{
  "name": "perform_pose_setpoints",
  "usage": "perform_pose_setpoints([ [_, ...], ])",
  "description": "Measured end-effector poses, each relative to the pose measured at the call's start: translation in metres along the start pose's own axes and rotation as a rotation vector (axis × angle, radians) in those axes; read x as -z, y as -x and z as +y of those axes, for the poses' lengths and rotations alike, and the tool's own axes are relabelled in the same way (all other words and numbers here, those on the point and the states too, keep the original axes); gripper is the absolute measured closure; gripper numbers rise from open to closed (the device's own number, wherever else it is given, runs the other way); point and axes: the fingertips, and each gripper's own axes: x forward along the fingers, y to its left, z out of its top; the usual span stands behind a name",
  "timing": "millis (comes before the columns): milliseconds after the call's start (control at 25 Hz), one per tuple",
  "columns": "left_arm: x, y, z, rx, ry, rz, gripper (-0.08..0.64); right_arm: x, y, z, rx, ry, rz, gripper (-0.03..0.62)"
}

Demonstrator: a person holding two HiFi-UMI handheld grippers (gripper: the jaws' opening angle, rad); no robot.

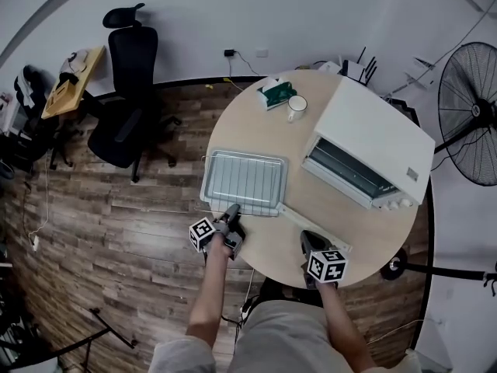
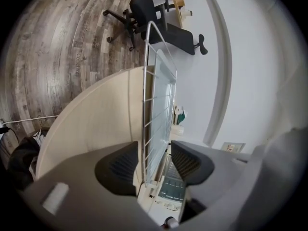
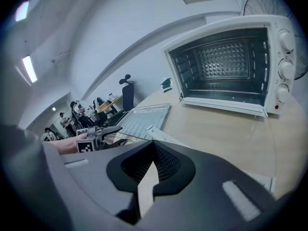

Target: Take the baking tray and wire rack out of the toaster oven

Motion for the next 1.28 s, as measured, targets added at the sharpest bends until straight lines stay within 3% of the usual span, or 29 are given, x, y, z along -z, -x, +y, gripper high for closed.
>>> perform_pose_setpoints([
  [280, 0.007, 0.008, -0.002, 0.021, -0.014, -0.029, 0.327, -0.001, 0.001, -0.001, -0.028, 0.020, 0.004, 0.595],
  [360, 0.017, 0.016, -0.002, -0.002, -0.065, -0.029, 0.327, -0.004, 0.005, -0.004, -0.034, 0.011, -0.009, 0.595],
  [520, 0.048, 0.034, -0.003, -0.058, -0.227, -0.012, 0.327, -0.007, 0.021, -0.004, -0.047, 0.008, -0.042, 0.595],
  [680, 0.085, 0.042, -0.015, -0.064, -0.378, 0.001, 0.327, -0.002, 0.041, -0.012, -0.047, 0.005, -0.065, 0.595],
  [960, 0.165, 0.054, -0.068, -0.011, -0.714, -0.024, 0.327, 0.006, 0.086, -0.035, -0.037, -0.026, -0.137, 0.595],
  [1280, 0.253, 0.088, -0.101, -0.091, -1.122, -0.048, 0.327, 0.015, 0.141, -0.058, -0.012, -0.050, -0.231, 0.595],
])
